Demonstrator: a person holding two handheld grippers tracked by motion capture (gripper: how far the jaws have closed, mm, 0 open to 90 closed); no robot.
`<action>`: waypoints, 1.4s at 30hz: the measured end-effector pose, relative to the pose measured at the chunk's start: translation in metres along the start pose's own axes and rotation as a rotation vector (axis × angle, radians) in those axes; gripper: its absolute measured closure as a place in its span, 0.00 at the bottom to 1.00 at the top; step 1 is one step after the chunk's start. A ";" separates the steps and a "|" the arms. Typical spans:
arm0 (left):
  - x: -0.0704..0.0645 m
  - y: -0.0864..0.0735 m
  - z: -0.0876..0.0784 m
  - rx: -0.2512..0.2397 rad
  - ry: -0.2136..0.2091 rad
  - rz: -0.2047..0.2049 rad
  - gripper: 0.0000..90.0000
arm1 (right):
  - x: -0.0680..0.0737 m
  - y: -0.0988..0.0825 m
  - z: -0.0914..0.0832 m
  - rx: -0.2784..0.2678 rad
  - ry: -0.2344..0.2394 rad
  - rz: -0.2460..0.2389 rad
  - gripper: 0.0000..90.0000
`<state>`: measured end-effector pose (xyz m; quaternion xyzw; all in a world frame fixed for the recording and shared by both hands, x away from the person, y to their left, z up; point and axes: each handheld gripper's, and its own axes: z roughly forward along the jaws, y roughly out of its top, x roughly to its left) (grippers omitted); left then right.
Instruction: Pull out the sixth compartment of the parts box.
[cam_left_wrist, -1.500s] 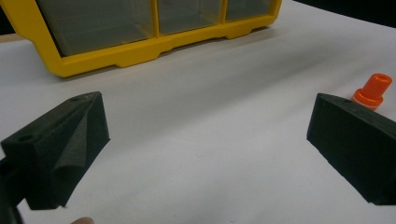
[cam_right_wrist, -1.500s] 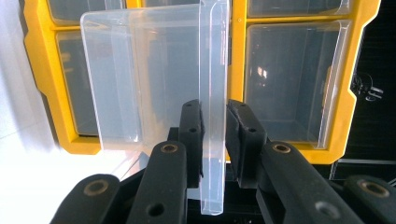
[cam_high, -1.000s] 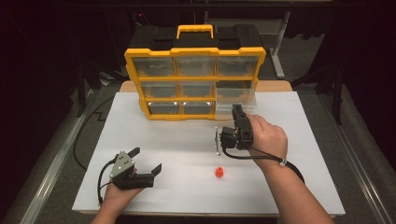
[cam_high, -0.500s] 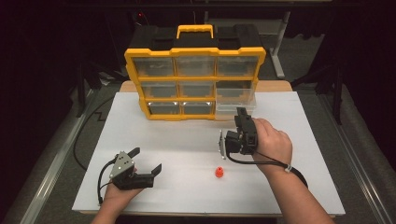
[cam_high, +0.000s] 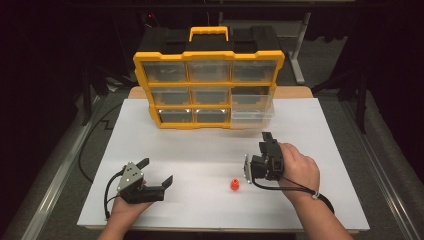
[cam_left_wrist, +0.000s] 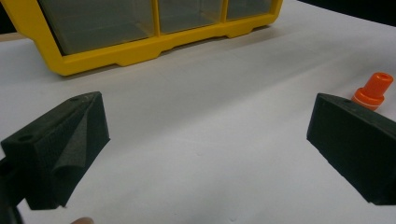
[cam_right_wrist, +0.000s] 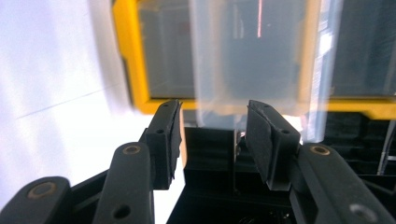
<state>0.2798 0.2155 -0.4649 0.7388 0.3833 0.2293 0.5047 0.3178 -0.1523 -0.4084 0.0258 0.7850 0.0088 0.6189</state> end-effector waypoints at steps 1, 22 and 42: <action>0.000 0.000 0.000 0.000 -0.001 -0.002 0.00 | 0.004 -0.002 -0.001 0.004 0.006 -0.001 0.61; 0.004 -0.001 -0.002 -0.013 0.017 -0.027 0.00 | 0.060 -0.035 -0.012 0.040 0.106 0.016 0.53; 0.004 -0.001 -0.003 0.003 0.030 -0.021 0.00 | 0.064 -0.050 -0.014 0.060 0.176 0.022 0.30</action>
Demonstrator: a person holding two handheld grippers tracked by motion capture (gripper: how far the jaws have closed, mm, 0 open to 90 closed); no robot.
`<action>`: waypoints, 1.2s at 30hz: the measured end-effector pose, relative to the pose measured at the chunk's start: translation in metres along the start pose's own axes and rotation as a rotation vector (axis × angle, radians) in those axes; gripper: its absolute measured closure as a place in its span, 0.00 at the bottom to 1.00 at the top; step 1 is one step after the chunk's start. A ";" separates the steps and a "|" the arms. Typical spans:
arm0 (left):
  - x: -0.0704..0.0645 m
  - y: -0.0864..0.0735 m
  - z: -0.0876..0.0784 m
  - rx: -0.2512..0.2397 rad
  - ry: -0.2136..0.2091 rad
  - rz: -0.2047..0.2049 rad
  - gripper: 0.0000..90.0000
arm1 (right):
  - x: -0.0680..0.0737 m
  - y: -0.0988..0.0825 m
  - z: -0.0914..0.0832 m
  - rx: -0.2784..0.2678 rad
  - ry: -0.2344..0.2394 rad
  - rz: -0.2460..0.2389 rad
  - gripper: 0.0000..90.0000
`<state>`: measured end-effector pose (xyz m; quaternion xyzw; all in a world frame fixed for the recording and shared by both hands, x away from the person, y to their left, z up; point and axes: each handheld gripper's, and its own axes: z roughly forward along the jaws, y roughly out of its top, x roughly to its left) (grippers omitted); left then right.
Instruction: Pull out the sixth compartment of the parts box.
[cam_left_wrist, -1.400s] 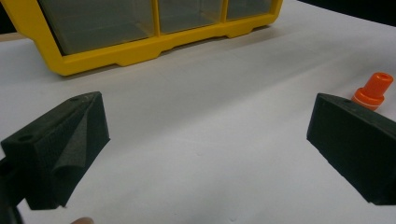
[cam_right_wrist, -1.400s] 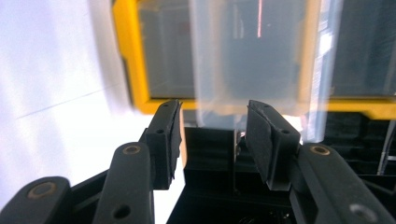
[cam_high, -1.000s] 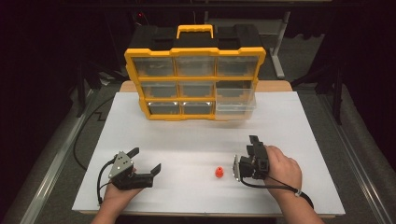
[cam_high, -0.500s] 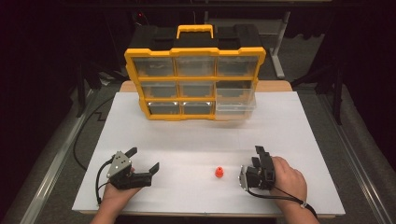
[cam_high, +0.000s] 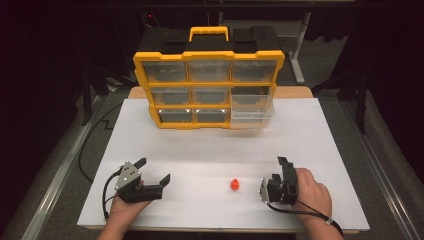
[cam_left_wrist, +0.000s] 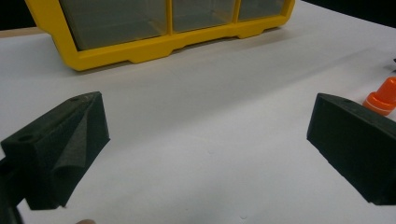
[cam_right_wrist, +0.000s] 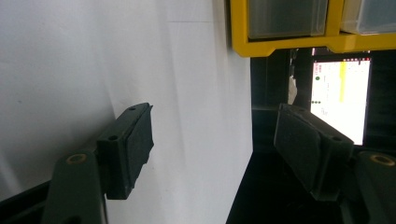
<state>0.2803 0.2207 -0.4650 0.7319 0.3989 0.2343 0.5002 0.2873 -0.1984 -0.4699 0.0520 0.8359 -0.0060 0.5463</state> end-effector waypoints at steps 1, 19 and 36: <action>0.000 0.000 0.000 -0.001 -0.001 0.001 0.00 | 0.000 0.000 -0.001 0.004 -0.008 0.009 0.29; 0.000 0.000 0.000 -0.001 -0.002 0.002 0.00 | -0.003 0.004 -0.004 -0.001 -0.034 0.032 0.07; 0.000 0.000 0.001 0.001 0.001 -0.002 0.00 | -0.004 0.004 -0.005 -0.013 -0.013 0.072 0.00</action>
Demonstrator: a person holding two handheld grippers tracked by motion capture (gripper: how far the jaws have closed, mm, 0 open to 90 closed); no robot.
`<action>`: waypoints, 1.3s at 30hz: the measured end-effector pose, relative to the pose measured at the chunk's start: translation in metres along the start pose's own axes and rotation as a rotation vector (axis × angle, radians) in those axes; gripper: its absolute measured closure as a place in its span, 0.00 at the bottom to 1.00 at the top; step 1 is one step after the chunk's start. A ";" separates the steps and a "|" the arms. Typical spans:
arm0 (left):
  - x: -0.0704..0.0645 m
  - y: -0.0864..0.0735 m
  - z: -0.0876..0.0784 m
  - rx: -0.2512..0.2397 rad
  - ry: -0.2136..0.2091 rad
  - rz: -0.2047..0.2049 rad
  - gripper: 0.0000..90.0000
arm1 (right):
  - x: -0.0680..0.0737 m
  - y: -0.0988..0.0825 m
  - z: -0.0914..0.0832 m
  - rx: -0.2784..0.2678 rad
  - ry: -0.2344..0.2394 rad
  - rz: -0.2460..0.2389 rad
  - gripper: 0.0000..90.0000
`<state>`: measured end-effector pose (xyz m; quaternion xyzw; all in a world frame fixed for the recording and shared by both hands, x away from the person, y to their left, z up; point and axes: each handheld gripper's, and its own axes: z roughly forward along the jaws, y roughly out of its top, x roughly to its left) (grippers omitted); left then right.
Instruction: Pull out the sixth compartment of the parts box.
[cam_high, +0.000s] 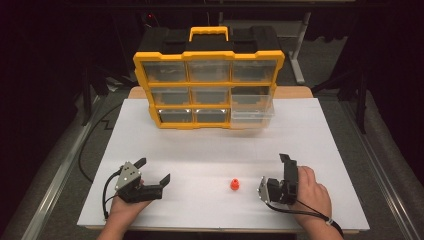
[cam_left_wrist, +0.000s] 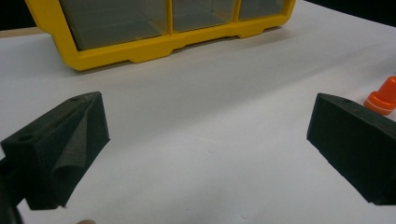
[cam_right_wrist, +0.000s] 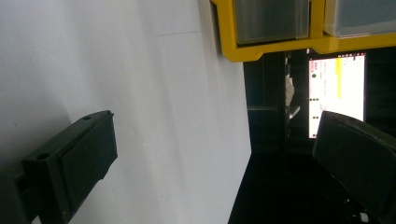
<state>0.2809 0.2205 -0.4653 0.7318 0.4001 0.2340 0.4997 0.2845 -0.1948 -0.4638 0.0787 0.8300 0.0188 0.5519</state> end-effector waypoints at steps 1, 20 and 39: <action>0.000 0.000 0.000 0.001 0.000 -0.001 0.00 | -0.002 -0.001 0.000 -0.008 0.011 0.025 0.00; 0.003 0.000 0.002 0.022 0.009 -0.030 0.00 | -0.014 -0.025 0.008 -0.017 0.169 0.462 0.00; 0.006 0.000 0.003 0.053 0.000 -0.040 0.00 | -0.012 -0.053 0.007 -0.151 0.371 1.032 0.00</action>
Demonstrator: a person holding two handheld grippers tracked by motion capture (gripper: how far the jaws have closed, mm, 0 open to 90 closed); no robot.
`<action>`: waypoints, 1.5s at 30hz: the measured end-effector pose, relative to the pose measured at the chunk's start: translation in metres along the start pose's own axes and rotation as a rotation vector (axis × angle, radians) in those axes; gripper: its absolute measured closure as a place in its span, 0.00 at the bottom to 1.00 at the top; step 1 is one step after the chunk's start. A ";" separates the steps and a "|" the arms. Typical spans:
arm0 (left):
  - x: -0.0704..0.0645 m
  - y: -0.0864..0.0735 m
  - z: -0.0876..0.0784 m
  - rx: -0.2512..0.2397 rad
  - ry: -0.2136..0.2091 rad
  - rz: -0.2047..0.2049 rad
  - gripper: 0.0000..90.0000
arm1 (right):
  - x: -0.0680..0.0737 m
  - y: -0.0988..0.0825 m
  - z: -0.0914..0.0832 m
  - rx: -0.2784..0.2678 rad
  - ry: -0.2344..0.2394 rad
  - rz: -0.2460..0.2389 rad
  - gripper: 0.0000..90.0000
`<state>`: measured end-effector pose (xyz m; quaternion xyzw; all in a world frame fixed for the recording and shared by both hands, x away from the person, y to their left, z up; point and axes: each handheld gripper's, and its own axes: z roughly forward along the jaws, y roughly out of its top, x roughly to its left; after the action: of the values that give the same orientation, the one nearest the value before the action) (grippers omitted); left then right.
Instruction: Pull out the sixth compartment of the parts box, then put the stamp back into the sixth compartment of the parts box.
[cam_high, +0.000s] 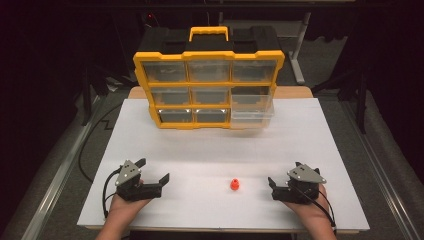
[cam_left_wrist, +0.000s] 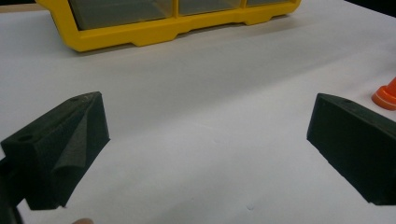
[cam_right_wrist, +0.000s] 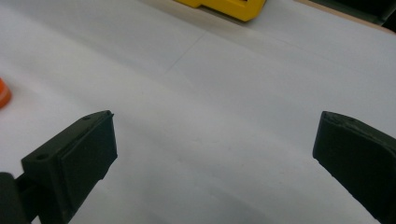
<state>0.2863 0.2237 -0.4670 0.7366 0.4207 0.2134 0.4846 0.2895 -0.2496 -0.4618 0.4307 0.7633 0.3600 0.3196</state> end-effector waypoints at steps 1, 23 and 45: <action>0.000 0.000 0.000 0.000 0.000 0.000 0.00 | 0.000 -0.001 0.000 -0.013 0.017 0.028 0.00; 0.002 0.000 -0.003 -0.011 0.018 -0.028 0.00 | -0.004 0.005 0.001 -0.178 0.082 0.151 0.00; 0.001 0.001 -0.002 -0.014 0.025 -0.018 0.00 | -0.003 0.005 0.002 -0.149 0.074 0.108 0.00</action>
<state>0.2856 0.2259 -0.4652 0.7266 0.4321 0.2211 0.4862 0.2942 -0.2497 -0.4585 0.4327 0.7213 0.4485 0.3023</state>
